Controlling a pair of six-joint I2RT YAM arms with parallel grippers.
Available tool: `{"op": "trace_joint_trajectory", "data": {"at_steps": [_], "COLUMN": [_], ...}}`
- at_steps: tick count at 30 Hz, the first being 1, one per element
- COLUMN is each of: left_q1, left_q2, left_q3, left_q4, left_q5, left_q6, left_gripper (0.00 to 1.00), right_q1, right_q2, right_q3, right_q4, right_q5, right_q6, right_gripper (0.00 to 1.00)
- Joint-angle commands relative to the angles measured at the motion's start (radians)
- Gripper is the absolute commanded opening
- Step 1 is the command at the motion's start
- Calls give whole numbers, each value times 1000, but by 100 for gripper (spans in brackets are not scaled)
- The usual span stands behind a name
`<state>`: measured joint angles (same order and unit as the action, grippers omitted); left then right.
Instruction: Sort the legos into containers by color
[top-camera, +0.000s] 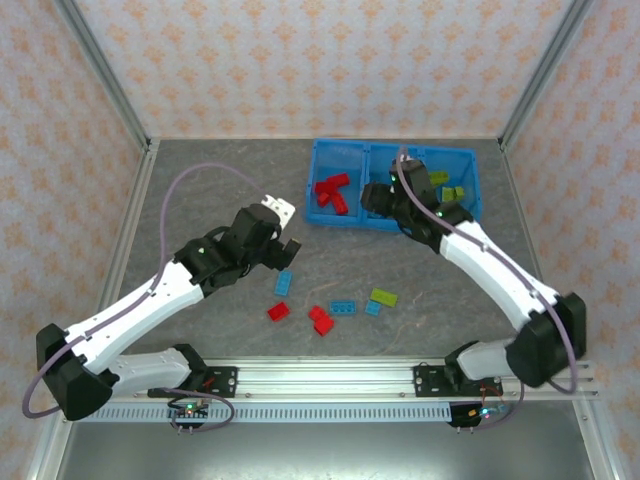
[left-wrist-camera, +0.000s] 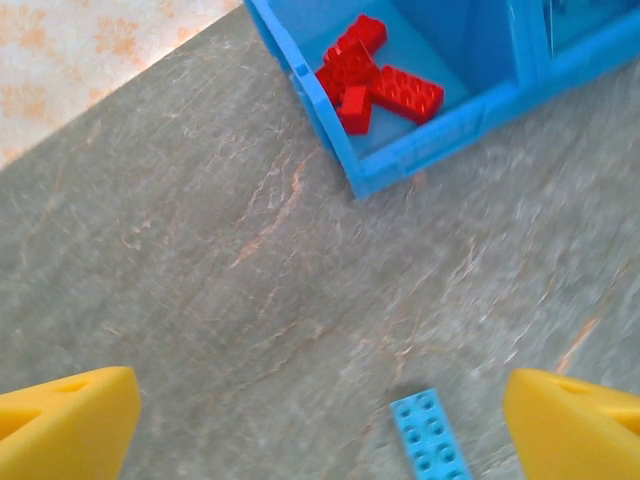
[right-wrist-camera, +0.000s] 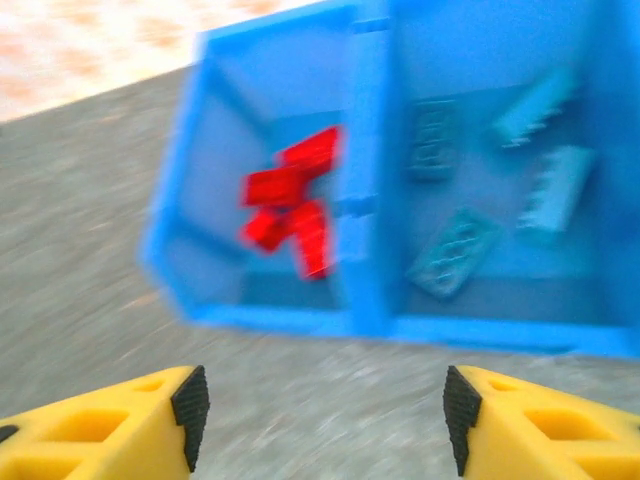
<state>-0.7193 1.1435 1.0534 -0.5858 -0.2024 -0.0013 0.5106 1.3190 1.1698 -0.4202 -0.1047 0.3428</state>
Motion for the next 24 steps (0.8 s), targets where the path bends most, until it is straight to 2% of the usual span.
{"op": "trace_joint_trajectory", "data": {"at_steps": [1, 6, 8, 11, 16, 24], "left_q1": [12, 69, 73, 73, 73, 74], "left_q2": [20, 138, 211, 315, 437, 552], "left_q3": [-11, -26, -18, -21, -27, -121], "left_q4": [-10, -24, -33, -13, -18, 83], "left_q5": [43, 168, 202, 210, 151, 173], "left_q6": [-298, -415, -426, -447, -477, -526], "left_gripper": [91, 89, 88, 88, 83, 67], "right_q1": [25, 50, 80, 122, 129, 129], "right_q2": [-59, -92, -107, -125, -121, -78], "right_q3": [-37, -104, -137, -165, -179, -166], "right_q4": [-30, 0, 22, 12, -26, -48], "right_q5": [-148, -336, -346, -307, -285, -253], "right_q6": [-1, 100, 123, 120, 117, 114], "right_gripper": [71, 93, 100, 99, 99, 99]}}
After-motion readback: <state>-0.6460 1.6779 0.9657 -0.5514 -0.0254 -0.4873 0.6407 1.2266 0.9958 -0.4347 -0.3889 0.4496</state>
